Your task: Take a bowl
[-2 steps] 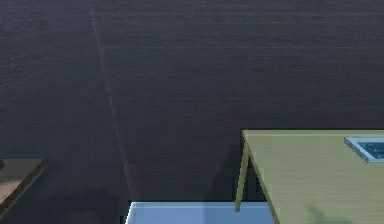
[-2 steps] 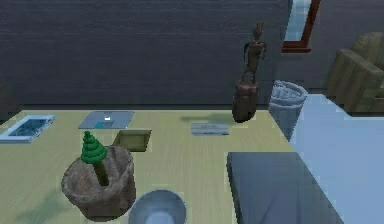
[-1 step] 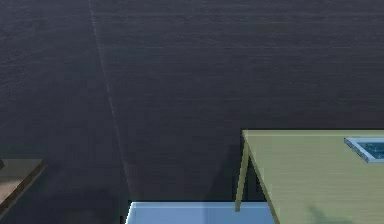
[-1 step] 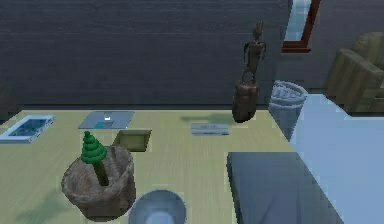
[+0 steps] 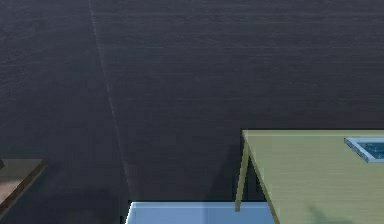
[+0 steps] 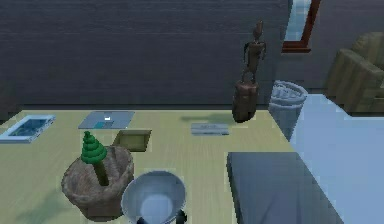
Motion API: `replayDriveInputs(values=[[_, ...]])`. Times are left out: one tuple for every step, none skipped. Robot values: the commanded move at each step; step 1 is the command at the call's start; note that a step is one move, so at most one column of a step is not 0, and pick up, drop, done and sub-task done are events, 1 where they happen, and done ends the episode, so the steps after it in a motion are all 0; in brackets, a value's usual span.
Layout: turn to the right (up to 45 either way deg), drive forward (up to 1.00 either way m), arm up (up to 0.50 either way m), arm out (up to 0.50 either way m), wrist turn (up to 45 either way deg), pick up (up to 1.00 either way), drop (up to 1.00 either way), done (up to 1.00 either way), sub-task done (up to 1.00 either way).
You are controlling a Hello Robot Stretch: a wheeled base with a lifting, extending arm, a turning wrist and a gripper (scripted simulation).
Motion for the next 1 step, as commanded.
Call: replayDriveInputs(values=[[0.0,0.00,0.00,0.00,0.0,0.00,0.00,1.00,0.00]])
